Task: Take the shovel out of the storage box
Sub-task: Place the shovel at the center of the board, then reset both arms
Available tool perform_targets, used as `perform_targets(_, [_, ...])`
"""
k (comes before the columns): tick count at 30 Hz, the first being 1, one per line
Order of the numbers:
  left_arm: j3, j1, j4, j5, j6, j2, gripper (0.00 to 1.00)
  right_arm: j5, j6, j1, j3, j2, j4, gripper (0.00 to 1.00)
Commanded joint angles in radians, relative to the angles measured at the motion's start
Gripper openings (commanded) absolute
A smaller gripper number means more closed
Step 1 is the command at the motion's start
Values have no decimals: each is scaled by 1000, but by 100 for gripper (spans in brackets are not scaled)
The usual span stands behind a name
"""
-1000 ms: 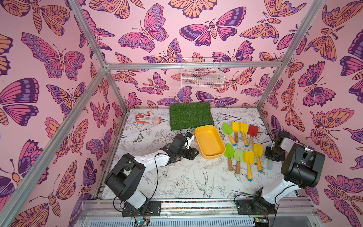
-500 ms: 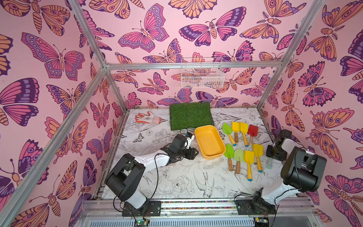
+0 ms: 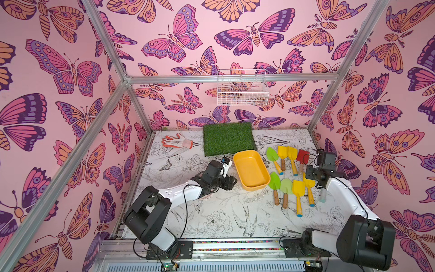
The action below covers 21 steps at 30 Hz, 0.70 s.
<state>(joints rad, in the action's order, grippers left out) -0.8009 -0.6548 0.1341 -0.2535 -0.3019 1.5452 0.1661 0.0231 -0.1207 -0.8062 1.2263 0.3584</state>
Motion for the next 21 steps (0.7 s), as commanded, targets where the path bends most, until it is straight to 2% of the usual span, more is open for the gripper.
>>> perform_targets(1, [8,21,-3,25,20,-25,61,-144,-49,42,38,-49,-124,53])
perform_targets(4, [8,43,-3,55,18,-45,62,-201,-77,78,87,-86,-217,55])
perform_targets(6, [14,57,-3,125,25,-69,62,-223,-100,85,124,-104,-286,55])
perform_targets(9, [20,85,-19,237,48,-122,64,-238,-112,85,179,-101,-389,55])
perform_targets(13, [42,111,-9,462,100,-176,67,-259,-154,89,234,-58,-546,53])
perform_targets(16, [41,154,-8,557,147,-190,69,-192,-145,104,277,-12,-698,51])
perform_targets(21, [75,269,4,635,204,-189,69,-135,-91,110,292,76,-774,51])
